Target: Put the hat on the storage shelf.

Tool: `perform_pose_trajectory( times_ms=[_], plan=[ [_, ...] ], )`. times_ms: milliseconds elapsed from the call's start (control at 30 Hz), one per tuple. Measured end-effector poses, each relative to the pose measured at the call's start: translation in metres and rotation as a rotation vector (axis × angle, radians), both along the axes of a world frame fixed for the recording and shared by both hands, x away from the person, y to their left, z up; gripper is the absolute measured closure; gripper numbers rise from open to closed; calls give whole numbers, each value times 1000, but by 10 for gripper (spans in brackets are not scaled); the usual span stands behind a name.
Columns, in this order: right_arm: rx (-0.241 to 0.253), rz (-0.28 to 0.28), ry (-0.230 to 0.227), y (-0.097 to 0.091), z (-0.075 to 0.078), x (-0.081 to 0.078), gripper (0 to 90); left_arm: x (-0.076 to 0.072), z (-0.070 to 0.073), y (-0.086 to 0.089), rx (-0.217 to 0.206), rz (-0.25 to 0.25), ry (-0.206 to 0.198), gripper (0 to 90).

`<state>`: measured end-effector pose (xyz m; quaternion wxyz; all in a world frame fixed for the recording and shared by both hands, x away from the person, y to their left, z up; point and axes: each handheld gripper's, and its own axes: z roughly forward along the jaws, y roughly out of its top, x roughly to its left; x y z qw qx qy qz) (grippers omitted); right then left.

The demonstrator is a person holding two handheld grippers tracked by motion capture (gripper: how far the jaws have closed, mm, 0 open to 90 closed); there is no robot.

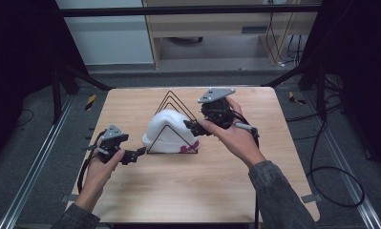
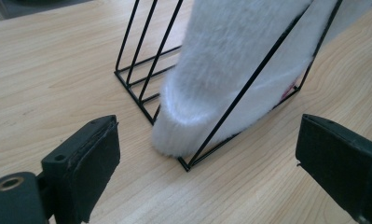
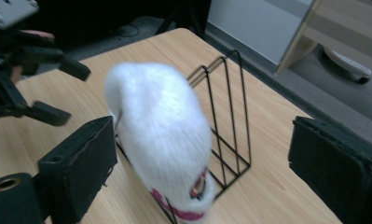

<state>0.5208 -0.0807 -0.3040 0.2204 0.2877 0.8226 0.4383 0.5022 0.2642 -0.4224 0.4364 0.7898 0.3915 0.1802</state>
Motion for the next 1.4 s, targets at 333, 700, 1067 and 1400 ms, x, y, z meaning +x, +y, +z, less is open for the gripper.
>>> perform_pose_trajectory(
  times_ms=[333,700,1067,1400],
  plan=[
    [17,-83,-2,-50,-18,-16,112,2,-11,5,54,15,-6,49],
    [31,-164,13,-94,-46,-32,111,3,-25,7,74,29,8,49],
    [26,-221,56,-114,-86,-41,115,10,-46,15,113,46,69,48],
    [33,-270,138,-120,-137,-50,116,16,-59,22,116,65,115,47]
  ],
)
